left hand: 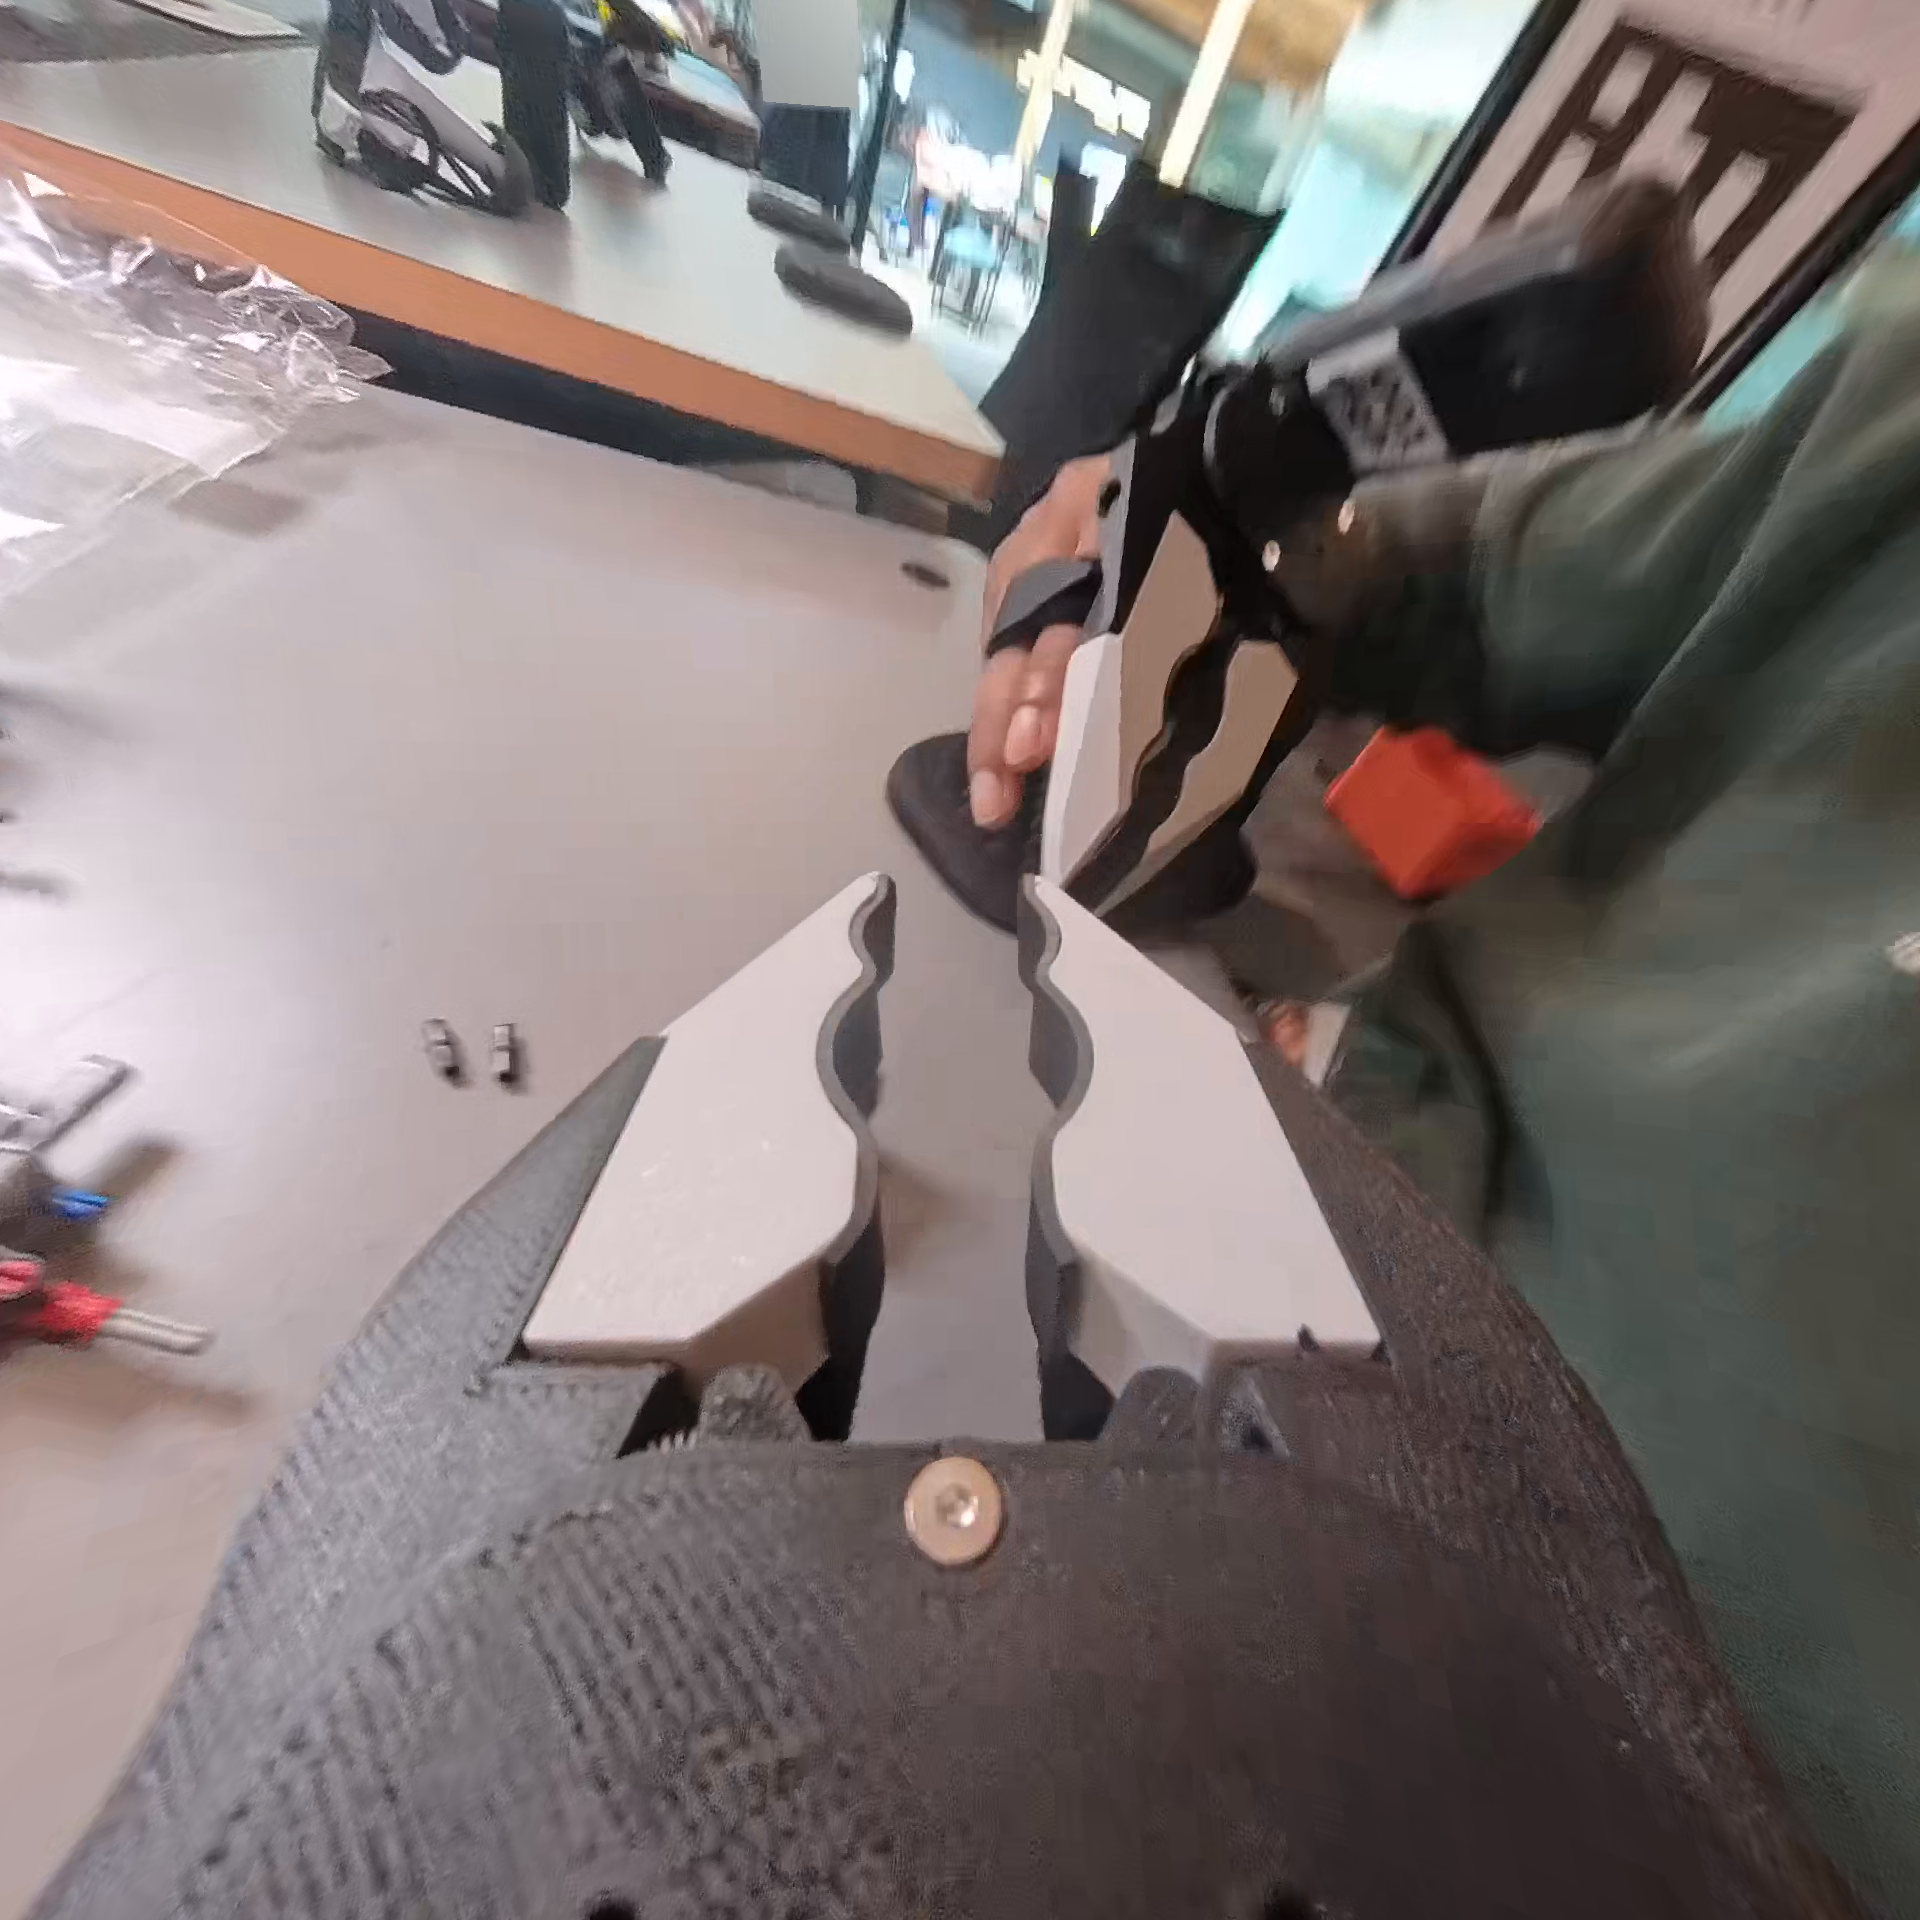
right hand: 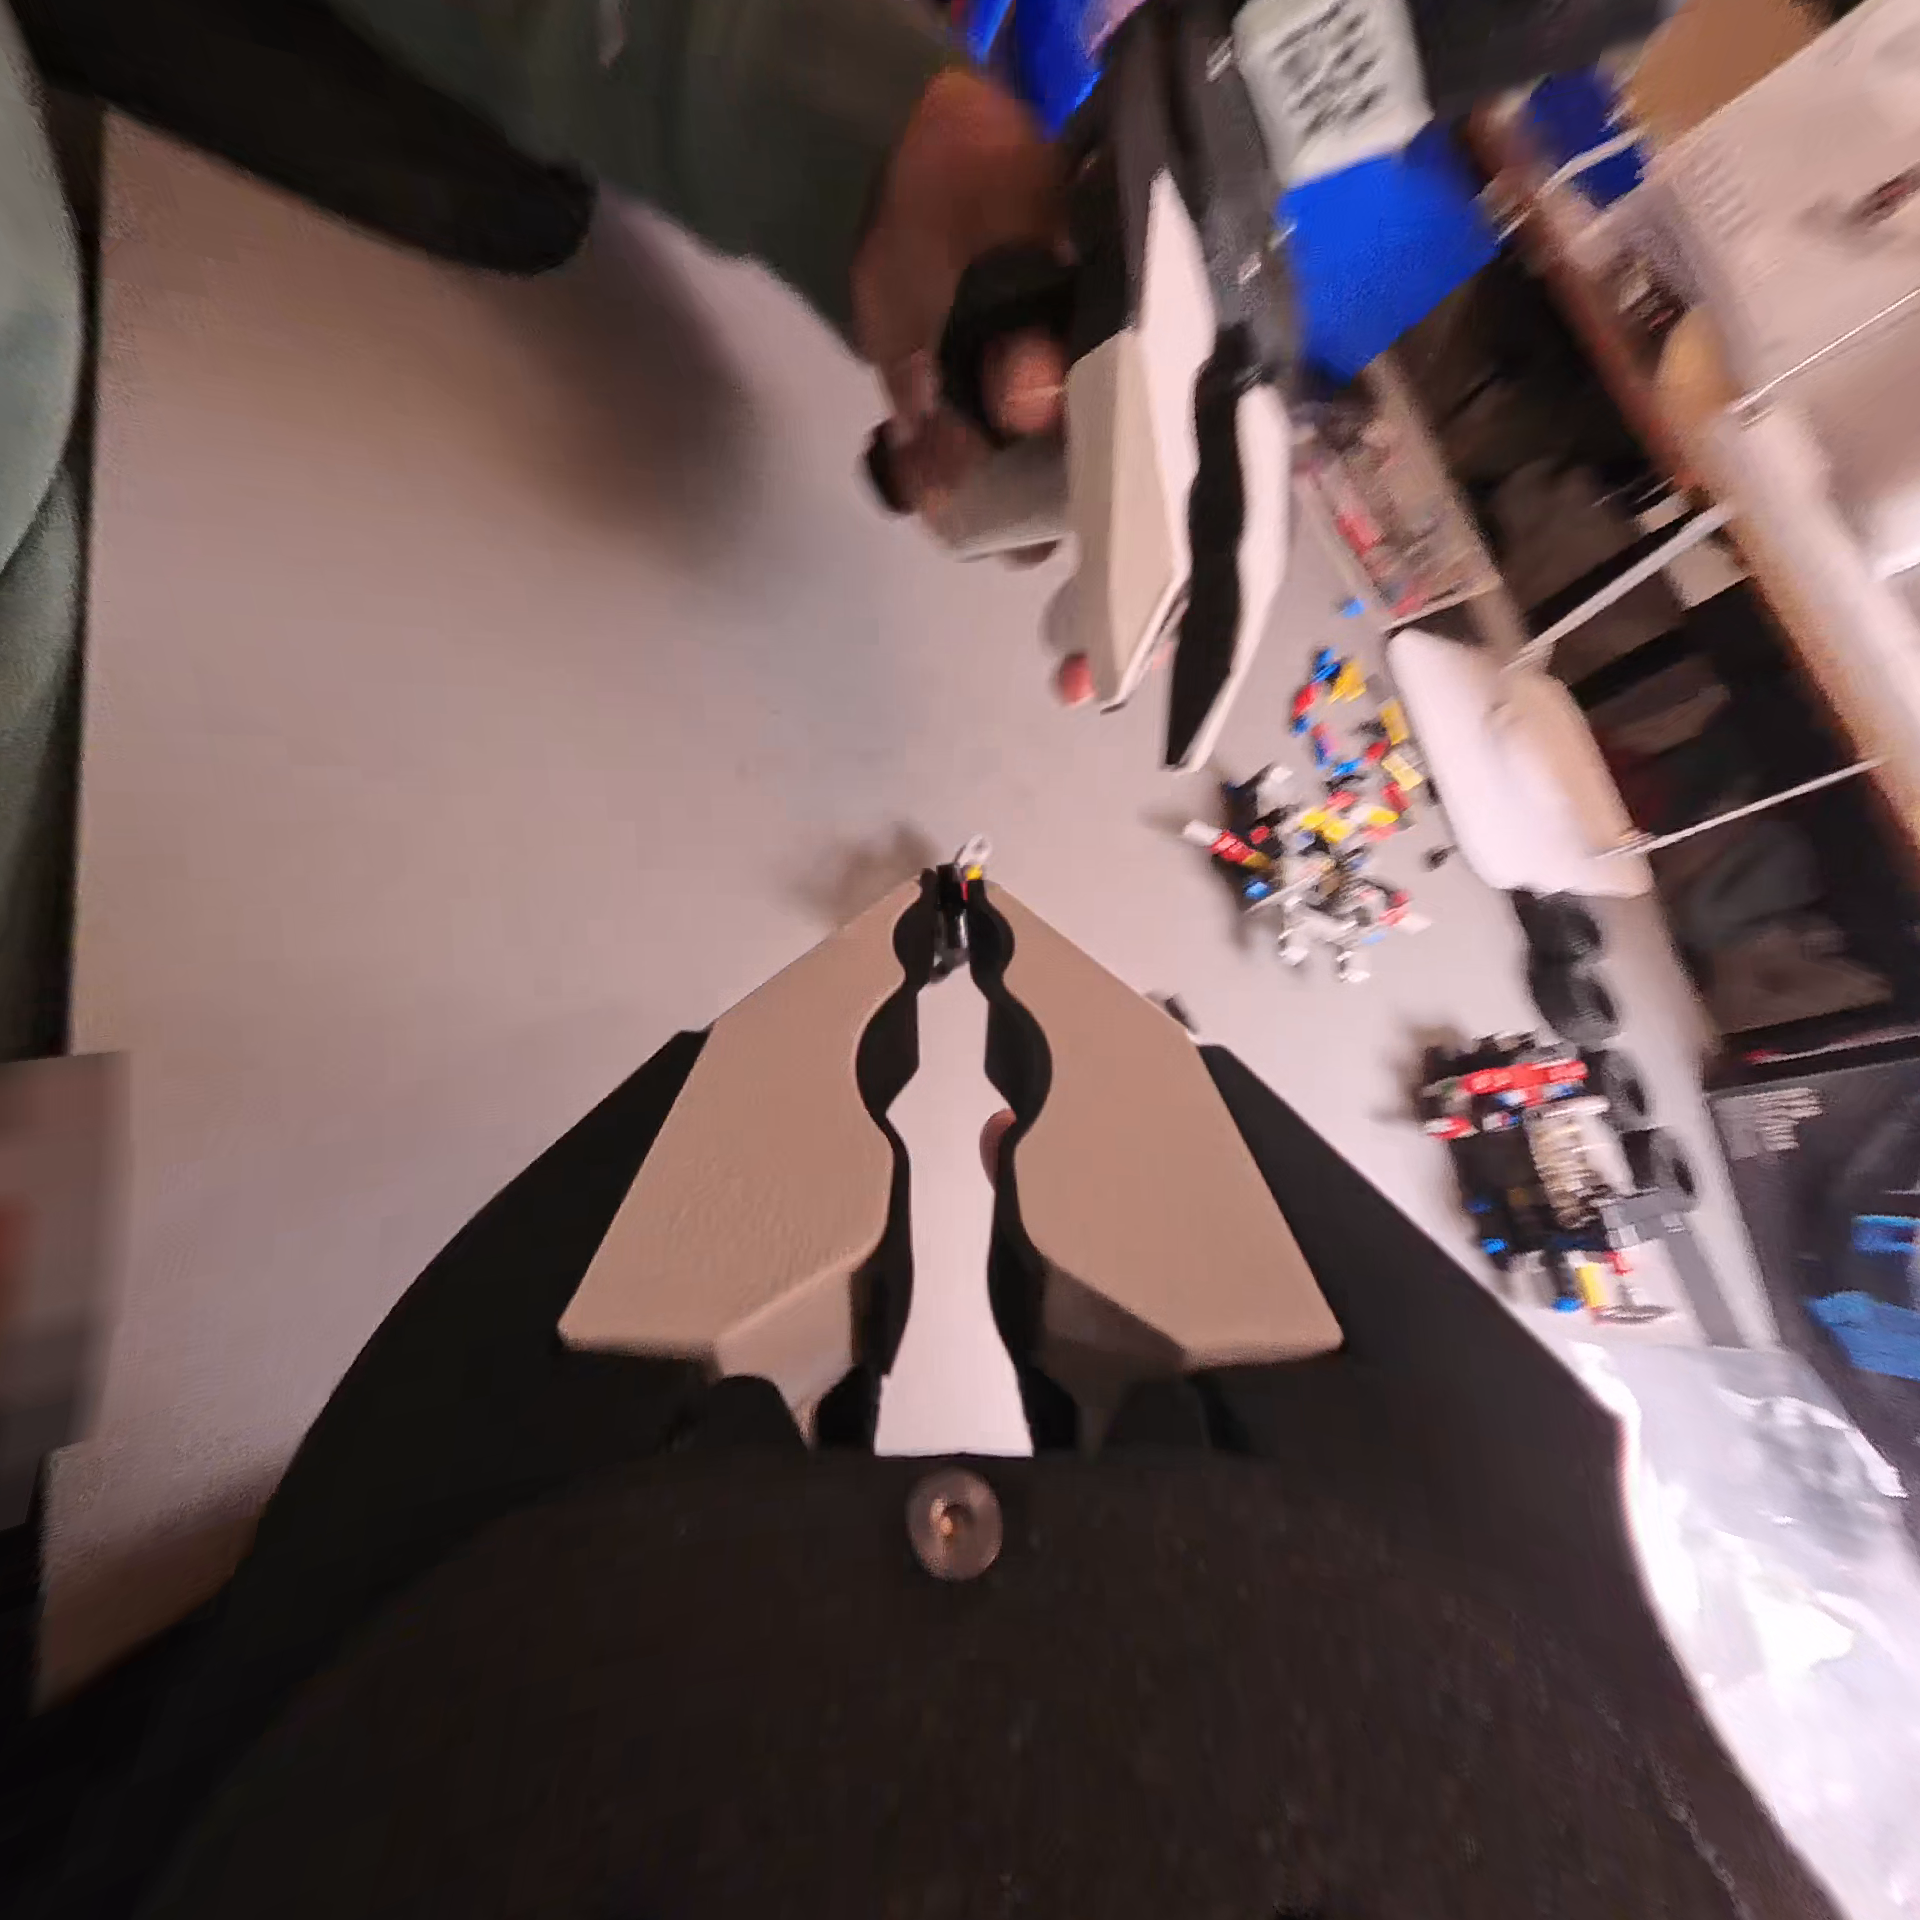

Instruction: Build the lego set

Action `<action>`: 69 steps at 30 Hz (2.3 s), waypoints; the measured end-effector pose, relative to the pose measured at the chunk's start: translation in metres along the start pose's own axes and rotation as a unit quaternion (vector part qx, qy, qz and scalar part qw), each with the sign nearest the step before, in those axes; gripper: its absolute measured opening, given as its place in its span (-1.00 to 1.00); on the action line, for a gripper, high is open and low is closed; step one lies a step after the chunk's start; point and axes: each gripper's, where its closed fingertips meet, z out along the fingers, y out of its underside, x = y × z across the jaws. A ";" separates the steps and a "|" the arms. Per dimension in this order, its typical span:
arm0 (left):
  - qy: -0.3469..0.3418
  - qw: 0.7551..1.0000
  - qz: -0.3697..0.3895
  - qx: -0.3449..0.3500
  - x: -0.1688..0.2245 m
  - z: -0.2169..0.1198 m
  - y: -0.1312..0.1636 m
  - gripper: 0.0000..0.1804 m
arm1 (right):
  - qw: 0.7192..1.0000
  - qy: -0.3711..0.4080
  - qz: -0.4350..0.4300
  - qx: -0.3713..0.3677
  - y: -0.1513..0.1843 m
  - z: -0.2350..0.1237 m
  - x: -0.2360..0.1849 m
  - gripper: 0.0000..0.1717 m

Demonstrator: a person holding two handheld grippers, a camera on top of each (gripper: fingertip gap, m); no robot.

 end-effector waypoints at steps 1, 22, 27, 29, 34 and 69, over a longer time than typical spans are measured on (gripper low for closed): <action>0.011 0.999 -0.039 0.025 0.007 0.001 -0.003 -0.75 | 1.000 0.020 -0.010 0.013 -0.006 0.000 0.004 -0.96; 0.142 0.977 -0.114 0.110 0.063 -0.003 -0.008 -0.96 | 0.988 0.011 -0.014 0.154 -0.065 -0.010 0.005 -0.94; 0.171 0.973 -0.096 0.126 0.073 -0.010 -0.013 -0.96 | 0.979 -0.029 0.023 0.199 -0.076 -0.017 0.003 -0.88; 0.173 0.973 -0.093 0.125 0.074 -0.010 -0.013 -0.96 | 0.978 -0.036 0.029 0.205 -0.078 -0.017 0.002 -0.89; 0.180 0.973 -0.081 0.121 0.079 -0.009 -0.012 -0.97 | 0.978 -0.049 0.027 0.200 -0.076 -0.014 -0.001 -0.95; 0.011 0.999 0.027 0.036 0.024 -0.007 0.013 -0.83 | 0.994 -0.093 0.038 0.047 -0.024 0.007 0.013 -0.98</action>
